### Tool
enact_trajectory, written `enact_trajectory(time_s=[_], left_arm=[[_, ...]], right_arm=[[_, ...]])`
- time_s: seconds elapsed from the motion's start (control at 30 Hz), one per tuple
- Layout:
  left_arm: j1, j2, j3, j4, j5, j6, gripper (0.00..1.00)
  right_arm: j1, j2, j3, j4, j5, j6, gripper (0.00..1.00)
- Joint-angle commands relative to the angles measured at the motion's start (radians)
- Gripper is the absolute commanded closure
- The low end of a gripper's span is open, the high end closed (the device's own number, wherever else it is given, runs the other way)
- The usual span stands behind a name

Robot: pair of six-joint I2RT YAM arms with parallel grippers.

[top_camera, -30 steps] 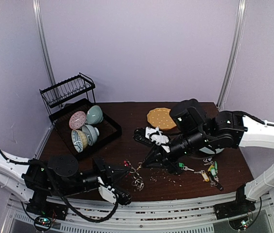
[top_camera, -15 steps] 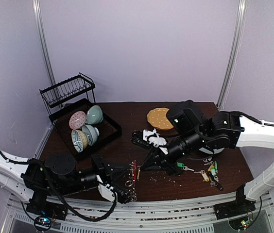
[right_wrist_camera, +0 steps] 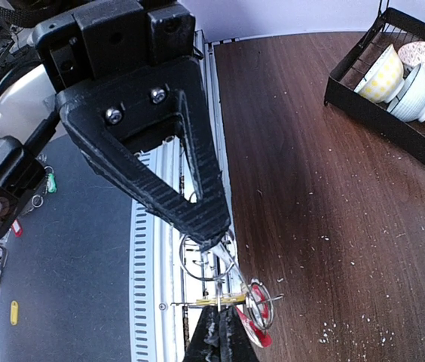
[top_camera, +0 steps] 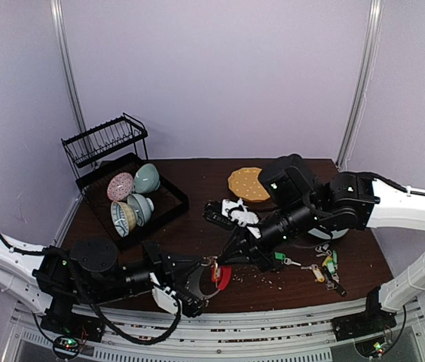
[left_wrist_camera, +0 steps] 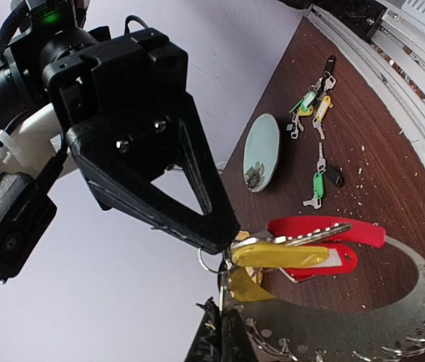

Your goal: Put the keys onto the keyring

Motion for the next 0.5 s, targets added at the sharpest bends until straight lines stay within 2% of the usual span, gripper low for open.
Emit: enact_trajectory(time_s=[0.0,0.47], left_arm=[[-0.004,0.003,0.026,0.008,0.015,0.014,1.00],[-0.004,-0.008,0.038,-0.005,0.036,-0.020,1.00]], right_arm=[[0.005,0.004,0.042,-0.013,-0.003,0.006,1.00],[0.006,0.014,0.035,-0.022,-0.009,0.003,1.00]])
